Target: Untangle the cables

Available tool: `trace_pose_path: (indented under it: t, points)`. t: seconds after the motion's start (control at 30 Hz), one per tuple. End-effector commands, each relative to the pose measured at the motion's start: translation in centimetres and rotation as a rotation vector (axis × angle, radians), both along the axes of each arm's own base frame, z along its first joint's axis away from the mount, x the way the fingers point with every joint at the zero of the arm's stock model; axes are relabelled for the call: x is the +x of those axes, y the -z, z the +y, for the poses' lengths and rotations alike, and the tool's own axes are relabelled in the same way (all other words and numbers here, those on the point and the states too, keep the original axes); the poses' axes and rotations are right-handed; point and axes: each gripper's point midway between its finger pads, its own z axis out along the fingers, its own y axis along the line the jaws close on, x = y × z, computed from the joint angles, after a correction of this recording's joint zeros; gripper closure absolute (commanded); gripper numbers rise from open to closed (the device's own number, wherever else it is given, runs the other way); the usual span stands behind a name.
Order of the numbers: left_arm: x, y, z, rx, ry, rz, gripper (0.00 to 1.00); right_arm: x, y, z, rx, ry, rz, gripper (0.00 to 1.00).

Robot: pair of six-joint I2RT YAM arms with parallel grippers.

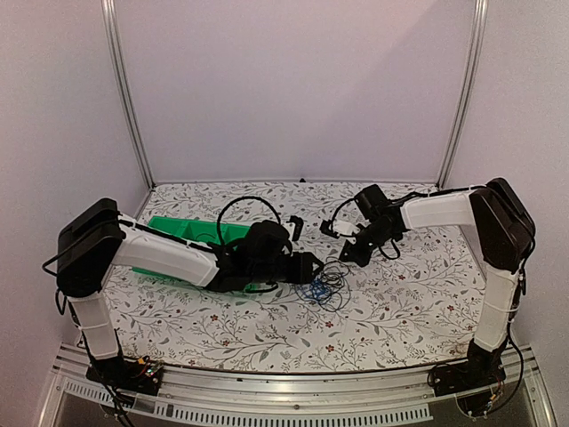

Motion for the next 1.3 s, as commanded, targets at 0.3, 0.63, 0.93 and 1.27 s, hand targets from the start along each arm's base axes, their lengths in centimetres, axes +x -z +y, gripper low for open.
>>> trace_pose_path:
  t: [0.3,0.63,0.93,1.27]
  points:
    - [-0.4,-0.8,-0.5,-0.057,0.006,-0.007,0.46,-0.3,0.3,0.7,0.013,-0.022,0.027,0.58]
    - [0.4,-1.0,-1.5,-0.06,0.009,-0.033,0.45,0.1,1.6,0.5,-0.016,-0.005,0.041,0.94]
    - [3.1,0.2,-3.5,-0.003,-0.005,-0.042,0.41,-2.5,-7.4,1.3,0.12,-0.047,-0.027,1.0]
    - [5.4,0.8,-3.7,-0.112,-0.07,-0.019,0.43,-6.7,-13.5,1.6,0.255,-0.117,0.015,1.0]
